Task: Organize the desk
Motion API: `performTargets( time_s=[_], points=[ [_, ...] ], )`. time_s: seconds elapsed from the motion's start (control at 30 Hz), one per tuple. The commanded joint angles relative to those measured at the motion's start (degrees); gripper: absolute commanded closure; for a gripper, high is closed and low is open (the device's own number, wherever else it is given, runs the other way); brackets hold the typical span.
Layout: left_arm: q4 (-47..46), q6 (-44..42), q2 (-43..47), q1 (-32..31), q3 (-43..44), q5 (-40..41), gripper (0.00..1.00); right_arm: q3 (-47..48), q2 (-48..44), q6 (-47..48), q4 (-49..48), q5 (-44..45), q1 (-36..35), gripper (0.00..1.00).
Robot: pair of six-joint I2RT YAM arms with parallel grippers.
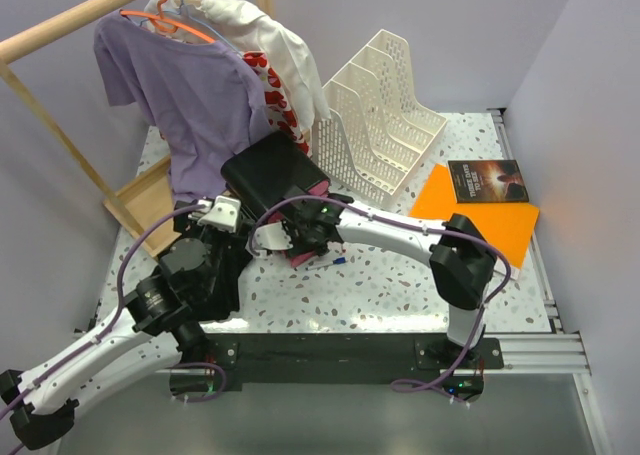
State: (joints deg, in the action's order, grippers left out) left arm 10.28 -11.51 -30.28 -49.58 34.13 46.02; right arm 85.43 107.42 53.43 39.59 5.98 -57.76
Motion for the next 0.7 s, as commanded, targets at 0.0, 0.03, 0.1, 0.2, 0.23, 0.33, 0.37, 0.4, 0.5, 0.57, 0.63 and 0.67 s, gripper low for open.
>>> performTargets(
  time_s=[0.0, 0.03, 0.1, 0.2, 0.23, 0.33, 0.37, 0.4, 0.5, 0.57, 0.63, 0.67],
  points=[
    [-3.3, 0.3, 0.5, 0.3, -0.3, -2.3, 0.00, -2.1, -8.9, -3.7, 1.2, -5.9, 0.9, 0.52],
    [-3.4, 0.2, 0.7, 0.4, -0.3, -5.2, 0.00, -2.9, -10.1, -4.4, 1.4, -7.2, 1.4, 0.51],
    [-4.6, -0.4, 1.1, 0.4, -1.3, -9.9, 0.00, -5.4, -12.7, -6.0, 2.1, -11.2, 4.0, 0.50],
    [-4.7, 0.1, -0.7, 0.4, -1.9, -24.0, 0.00, -8.6, -17.1, -9.4, 2.1, -18.9, 9.4, 0.49],
    [-4.3, 0.5, -1.8, 0.4, -1.4, -26.4, 0.00, -9.2, -19.2, -10.4, 2.1, -22.9, 10.8, 0.49],
    [-3.0, 2.8, -7.2, 0.4, 0.3, -35.6, 0.00, -12.8, -22.2, -15.0, 1.2, -28.8, 16.6, 0.46],
    [-2.6, 3.8, -10.2, 0.4, 1.6, -37.2, 0.00, -13.6, -24.1, -17.7, 0.8, -32.6, 19.3, 0.46],
    [-1.6, 6.4, -11.5, 0.4, 2.5, -40.4, 0.00, -14.4, -25.1, -19.3, 0.1, -34.0, 20.6, 0.41],
    [-1.1, 12.3, -15.9, 0.3, 4.4, -45.7, 0.03, -17.7, -28.6, -25.0, -3.0, -38.2, 24.8, 0.31],
    [-1.5, 16.1, -18.4, 0.1, 4.3, -51.5, 0.08, -20.2, -30.8, -29.2, -6.3, -40.1, 27.7, 0.23],
    [-2.7, 20.9, -20.6, -2.1, 3.8, -52.5, 0.12, -22.1, -31.7, -30.7, -8.3, -42.5, 29.7, 0.21],
    [-3.6, 23.3, -21.4, -3.8, 3.6, -51.7, 0.12, -22.6, -31.7, -31.3, -8.6, -43.3, 31.0, 0.21]
  ],
)
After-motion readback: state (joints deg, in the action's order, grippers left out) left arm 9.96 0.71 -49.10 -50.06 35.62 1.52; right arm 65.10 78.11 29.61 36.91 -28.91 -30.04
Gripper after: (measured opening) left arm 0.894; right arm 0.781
